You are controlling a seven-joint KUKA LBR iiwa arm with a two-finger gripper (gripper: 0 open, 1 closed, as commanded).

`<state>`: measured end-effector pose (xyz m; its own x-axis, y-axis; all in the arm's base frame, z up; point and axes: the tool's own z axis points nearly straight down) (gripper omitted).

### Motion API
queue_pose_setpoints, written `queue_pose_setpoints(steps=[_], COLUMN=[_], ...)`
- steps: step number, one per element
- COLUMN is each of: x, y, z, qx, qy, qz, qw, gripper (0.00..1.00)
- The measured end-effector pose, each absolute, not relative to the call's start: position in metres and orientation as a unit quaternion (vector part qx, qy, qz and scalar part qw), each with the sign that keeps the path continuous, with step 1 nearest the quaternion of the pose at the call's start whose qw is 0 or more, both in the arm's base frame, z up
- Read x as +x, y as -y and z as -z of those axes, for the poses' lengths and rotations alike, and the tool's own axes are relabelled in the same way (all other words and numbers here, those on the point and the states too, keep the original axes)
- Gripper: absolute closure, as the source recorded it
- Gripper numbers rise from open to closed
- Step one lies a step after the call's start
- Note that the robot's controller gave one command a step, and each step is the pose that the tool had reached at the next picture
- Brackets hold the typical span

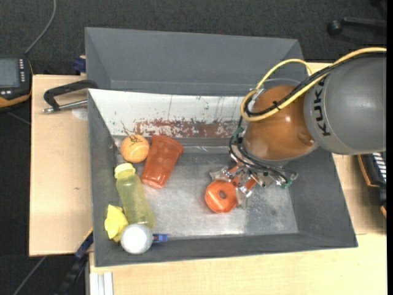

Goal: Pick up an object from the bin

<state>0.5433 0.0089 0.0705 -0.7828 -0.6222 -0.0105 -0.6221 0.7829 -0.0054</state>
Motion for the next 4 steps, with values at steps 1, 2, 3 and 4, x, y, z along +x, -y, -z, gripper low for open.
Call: queue_pose_setpoints(steps=[1, 2, 3, 4], x=[0.5433, 0.5433, 0.5433, 0.5433], y=[-0.0088, -0.0088, -0.0088, -0.0088], z=[-0.0705, -0.0705, -0.0705, -0.0705], qx=[-0.33, -0.33, -0.33, -0.33], qy=[-0.944, -0.944, -0.944, -0.944], qz=[0.001, 0.001, 0.001, 0.001], qw=[0.006, 0.006, 0.006, 0.006], gripper=[1.0, 1.0, 1.0, 1.0])
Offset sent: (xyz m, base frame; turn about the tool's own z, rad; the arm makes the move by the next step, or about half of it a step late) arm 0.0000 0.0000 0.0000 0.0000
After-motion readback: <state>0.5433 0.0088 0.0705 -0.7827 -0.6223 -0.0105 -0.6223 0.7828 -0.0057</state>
